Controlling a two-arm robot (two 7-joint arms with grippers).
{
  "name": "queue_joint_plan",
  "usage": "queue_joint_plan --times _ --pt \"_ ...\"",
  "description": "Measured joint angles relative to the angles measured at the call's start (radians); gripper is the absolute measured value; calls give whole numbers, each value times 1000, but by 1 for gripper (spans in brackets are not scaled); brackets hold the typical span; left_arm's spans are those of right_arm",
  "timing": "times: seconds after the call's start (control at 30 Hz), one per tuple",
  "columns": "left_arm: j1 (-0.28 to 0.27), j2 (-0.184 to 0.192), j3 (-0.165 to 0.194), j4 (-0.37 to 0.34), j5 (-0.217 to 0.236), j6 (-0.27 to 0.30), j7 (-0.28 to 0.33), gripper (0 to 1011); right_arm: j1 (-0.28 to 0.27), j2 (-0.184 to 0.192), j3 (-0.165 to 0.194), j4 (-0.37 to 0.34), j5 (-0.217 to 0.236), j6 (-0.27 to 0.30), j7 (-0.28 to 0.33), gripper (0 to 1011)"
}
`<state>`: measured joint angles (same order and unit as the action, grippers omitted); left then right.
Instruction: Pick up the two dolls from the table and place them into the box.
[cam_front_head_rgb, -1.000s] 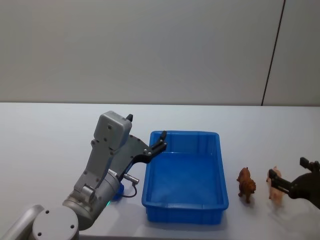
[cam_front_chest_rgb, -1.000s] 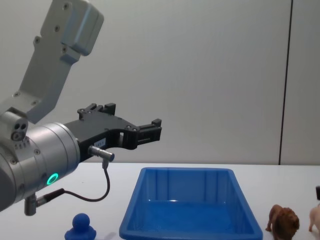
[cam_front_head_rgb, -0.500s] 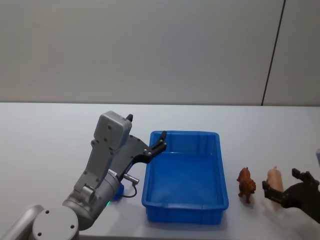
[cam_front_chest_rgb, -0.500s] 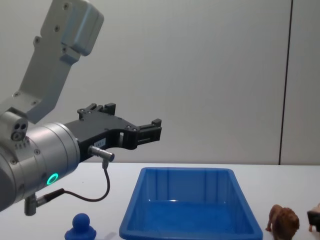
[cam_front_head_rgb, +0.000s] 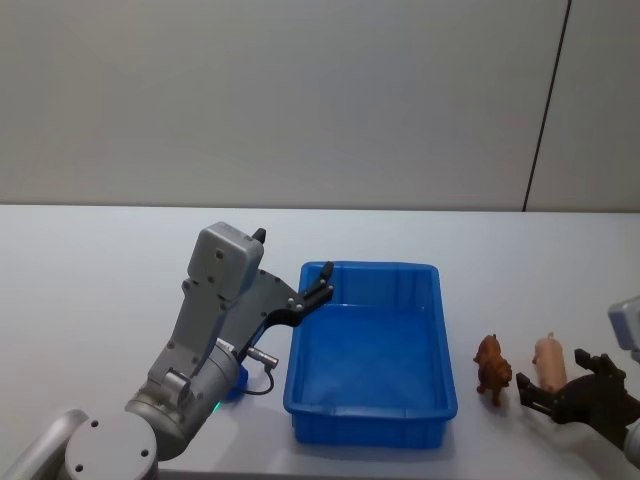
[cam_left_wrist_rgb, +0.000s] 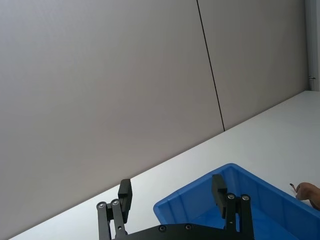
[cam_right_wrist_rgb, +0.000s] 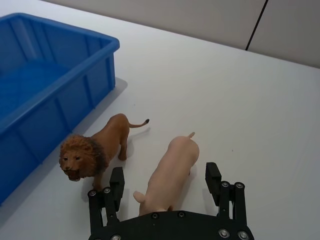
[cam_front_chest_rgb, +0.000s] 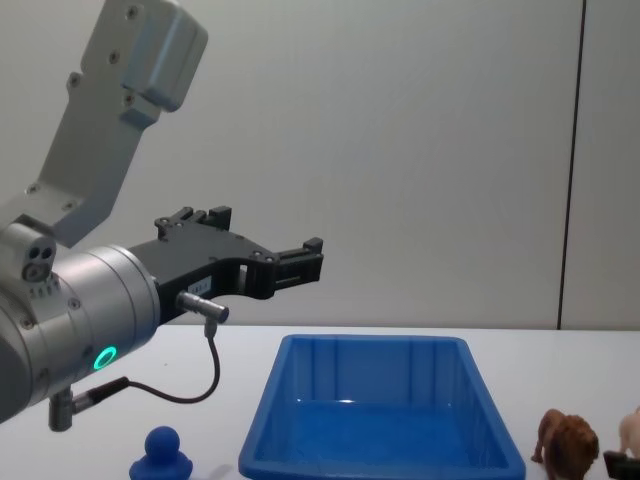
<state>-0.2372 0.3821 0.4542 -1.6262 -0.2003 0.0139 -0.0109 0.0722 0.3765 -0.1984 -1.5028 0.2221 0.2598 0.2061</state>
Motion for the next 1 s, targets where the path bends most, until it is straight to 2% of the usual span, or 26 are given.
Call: queue_joint_plan --times 0.13,0.27,0.4,0.5,0.63,0.77,0.87,1.0 --pt "0 0 0 0 0 0 0 1002 7 -5 -2 9 -4 17 -1 1000" --pt "0 0 0 0 0 0 0 1002 12 -8 -4 14 -7 31 -1 940" --pt "0 0 0 0 0 0 0 1002 14 -9 -5 16 -10 44 0 810" --pt "0 0 0 0 0 0 0 1002 15 -10 -5 17 -10 50 0 756" --pt "0 0 0 0 0 0 0 1002 16 -12 -5 18 -10 57 -2 598" --pt "0 0 0 0 0 0 0 1002 17 -13 -4 19 -9 60 -7 504" --pt "0 0 0 0 0 0 0 1002 17 -13 -2 19 -7 61 -10 386" --pt "0 0 0 0 0 0 0 1002 16 -14 -1 19 -5 58 -17 363"
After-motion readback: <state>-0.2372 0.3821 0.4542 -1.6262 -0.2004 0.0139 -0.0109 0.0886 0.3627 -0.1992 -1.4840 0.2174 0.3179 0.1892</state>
